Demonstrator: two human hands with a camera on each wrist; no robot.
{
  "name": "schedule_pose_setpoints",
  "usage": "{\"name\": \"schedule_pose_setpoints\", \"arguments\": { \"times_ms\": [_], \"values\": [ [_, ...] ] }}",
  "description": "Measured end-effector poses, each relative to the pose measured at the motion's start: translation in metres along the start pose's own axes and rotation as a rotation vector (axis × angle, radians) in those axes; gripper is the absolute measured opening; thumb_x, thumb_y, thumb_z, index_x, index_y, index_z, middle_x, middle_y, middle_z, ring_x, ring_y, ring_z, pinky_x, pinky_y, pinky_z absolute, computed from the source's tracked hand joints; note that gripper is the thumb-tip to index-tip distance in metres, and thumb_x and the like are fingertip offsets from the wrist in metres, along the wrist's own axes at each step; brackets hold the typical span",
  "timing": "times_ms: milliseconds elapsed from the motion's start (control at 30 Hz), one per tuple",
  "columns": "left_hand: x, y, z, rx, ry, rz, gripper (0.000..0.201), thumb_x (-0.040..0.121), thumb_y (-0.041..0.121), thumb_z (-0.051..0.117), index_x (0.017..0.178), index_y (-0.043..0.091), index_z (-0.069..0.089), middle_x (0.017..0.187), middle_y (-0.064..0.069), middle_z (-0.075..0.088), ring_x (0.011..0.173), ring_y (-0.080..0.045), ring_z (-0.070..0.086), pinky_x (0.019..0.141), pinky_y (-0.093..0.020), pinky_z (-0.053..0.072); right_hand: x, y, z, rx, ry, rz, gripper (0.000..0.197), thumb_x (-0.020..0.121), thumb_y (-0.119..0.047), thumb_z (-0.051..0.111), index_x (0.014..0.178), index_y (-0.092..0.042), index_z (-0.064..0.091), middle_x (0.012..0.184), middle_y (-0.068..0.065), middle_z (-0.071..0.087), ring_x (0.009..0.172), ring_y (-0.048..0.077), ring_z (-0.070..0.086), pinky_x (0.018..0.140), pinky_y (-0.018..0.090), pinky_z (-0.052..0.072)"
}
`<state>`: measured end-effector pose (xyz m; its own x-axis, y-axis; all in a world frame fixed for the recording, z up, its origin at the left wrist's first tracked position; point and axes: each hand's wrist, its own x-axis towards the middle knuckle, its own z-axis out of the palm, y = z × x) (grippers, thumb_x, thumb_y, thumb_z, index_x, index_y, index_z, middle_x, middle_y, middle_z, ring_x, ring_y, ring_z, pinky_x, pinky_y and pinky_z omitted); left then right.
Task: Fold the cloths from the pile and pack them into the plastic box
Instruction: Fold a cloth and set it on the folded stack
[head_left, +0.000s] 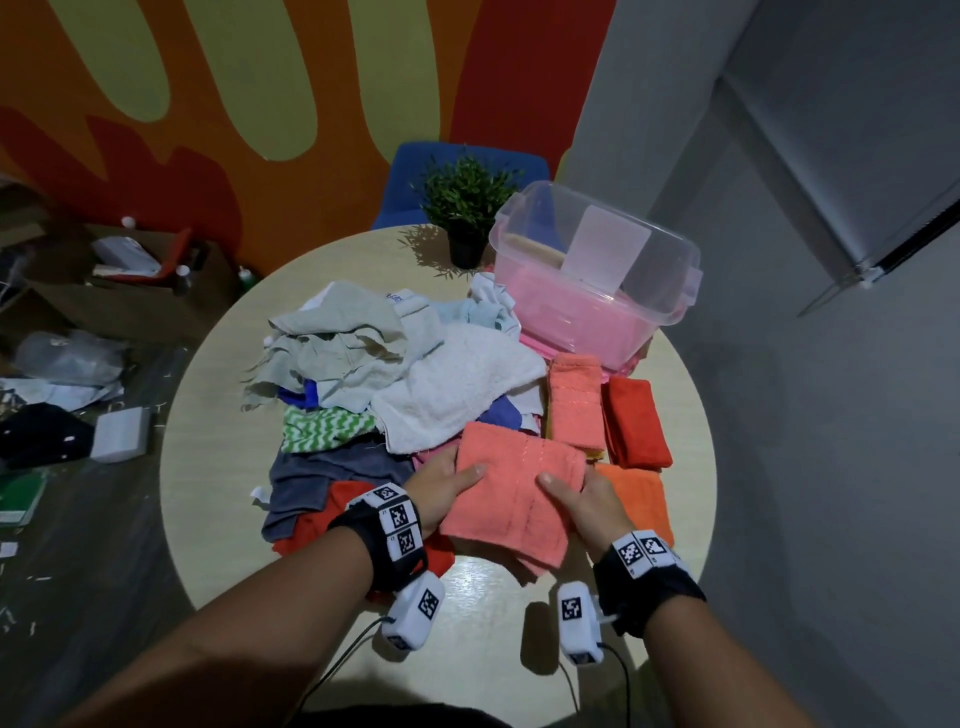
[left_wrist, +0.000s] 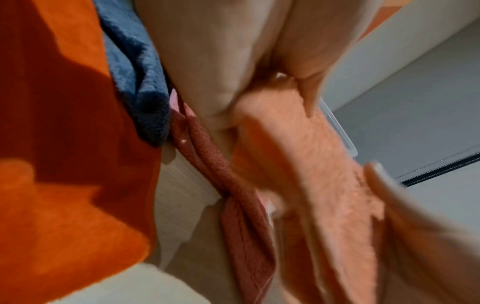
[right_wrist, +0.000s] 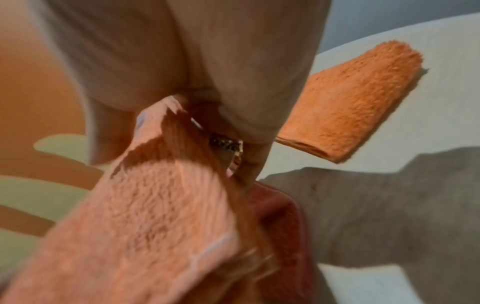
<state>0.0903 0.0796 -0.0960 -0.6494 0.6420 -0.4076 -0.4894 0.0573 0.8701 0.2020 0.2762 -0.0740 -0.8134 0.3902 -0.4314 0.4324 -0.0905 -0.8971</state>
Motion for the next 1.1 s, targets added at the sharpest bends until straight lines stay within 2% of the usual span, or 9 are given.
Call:
{"name": "schedule_pose_setpoints", "arguments": {
  "times_ms": [133,267,400,533,667,767,900,967,1100],
  "values": [
    [-0.001,-0.006,-0.008,-0.027,0.013,-0.020,0.031,0.100,0.013,0.054,0.127,-0.002,0.058,0.124,-0.027,0.063,0.107,-0.035,0.062,0.096,-0.046,0.050,-0.007,0.018,0.003,-0.006,-0.066,0.099,0.038,0.088,-0.008,0.071,0.124,-0.006,0.061,0.104,0.008,0.075,0.099,0.026,0.071,0.091,0.047,0.056],
    [-0.011,0.003,-0.013,-0.120,-0.054,-0.048,0.040,0.096,0.004,0.060,0.135,0.002,0.053,0.130,-0.024,0.062,0.115,-0.036,0.061,0.100,-0.047,0.050,-0.016,0.003,0.007,0.056,-0.077,0.097,0.029,0.099,-0.024,0.057,0.127,-0.028,0.057,0.100,0.006,0.074,0.088,0.023,0.071,0.068,0.034,0.056],
    [-0.014,0.013,-0.024,-0.082,-0.176,-0.022,0.069,0.074,0.008,0.079,0.136,0.004,0.050,0.129,-0.022,0.062,0.117,-0.033,0.062,0.101,-0.046,0.050,-0.022,-0.017,0.002,0.149,-0.168,0.034,0.042,0.091,-0.008,0.065,0.129,-0.023,0.054,0.112,0.014,0.072,0.104,0.032,0.069,0.087,0.044,0.057],
    [-0.012,0.019,-0.026,-0.027,-0.091,0.014,0.043,0.088,-0.006,0.065,0.129,-0.005,0.052,0.122,-0.023,0.064,0.105,-0.026,0.066,0.095,-0.034,0.054,-0.022,-0.025,-0.004,0.151,-0.210,-0.057,0.052,0.083,0.008,0.067,0.130,-0.010,0.057,0.118,0.017,0.070,0.109,0.031,0.067,0.092,0.044,0.056],
    [-0.013,0.022,-0.022,-0.072,-0.015,0.050,0.038,0.081,-0.028,0.049,0.098,-0.002,0.072,0.111,-0.033,0.065,0.088,-0.034,0.067,0.075,-0.032,0.058,-0.020,-0.033,-0.003,0.128,-0.132,-0.098,0.035,0.083,0.018,0.059,0.092,-0.013,0.072,0.102,0.010,0.072,0.093,0.029,0.066,0.064,0.025,0.056],
    [-0.015,0.025,-0.021,-0.076,0.027,0.052,0.050,0.079,-0.030,0.045,0.060,0.007,0.072,0.108,-0.036,0.065,0.086,-0.039,0.063,0.063,-0.029,0.056,-0.015,-0.031,-0.004,0.099,-0.136,-0.081,0.045,0.077,0.024,0.052,0.067,-0.017,0.067,0.112,0.012,0.069,0.097,0.035,0.064,0.061,0.027,0.051],
    [-0.015,0.029,-0.021,-0.060,0.064,-0.006,0.039,0.080,-0.020,0.045,0.066,0.001,0.074,0.095,-0.032,0.062,0.071,-0.033,0.057,0.054,-0.029,0.047,-0.018,-0.032,-0.005,0.054,-0.134,-0.053,0.046,0.084,0.021,0.046,0.064,-0.015,0.066,0.079,0.013,0.068,0.058,0.030,0.059,0.043,0.028,0.045],
    [-0.016,0.035,-0.022,-0.120,0.053,-0.054,0.025,0.076,-0.009,0.047,0.074,-0.008,0.073,0.095,-0.031,0.062,0.073,-0.034,0.059,0.058,-0.033,0.050,-0.017,-0.030,-0.009,0.021,-0.145,-0.047,0.041,0.083,0.020,0.046,0.066,-0.010,0.068,0.082,0.011,0.070,0.058,0.032,0.062,0.048,0.032,0.048],
    [-0.022,0.050,-0.015,-0.093,0.005,-0.055,0.021,0.087,-0.016,0.049,0.091,-0.007,0.067,0.099,-0.022,0.066,0.073,-0.019,0.064,0.056,-0.022,0.052,-0.017,-0.031,-0.015,0.056,-0.177,-0.027,0.026,0.053,0.001,0.050,0.066,0.003,0.073,0.104,0.008,0.069,0.096,0.029,0.064,0.075,0.034,0.051]
  ]
}}
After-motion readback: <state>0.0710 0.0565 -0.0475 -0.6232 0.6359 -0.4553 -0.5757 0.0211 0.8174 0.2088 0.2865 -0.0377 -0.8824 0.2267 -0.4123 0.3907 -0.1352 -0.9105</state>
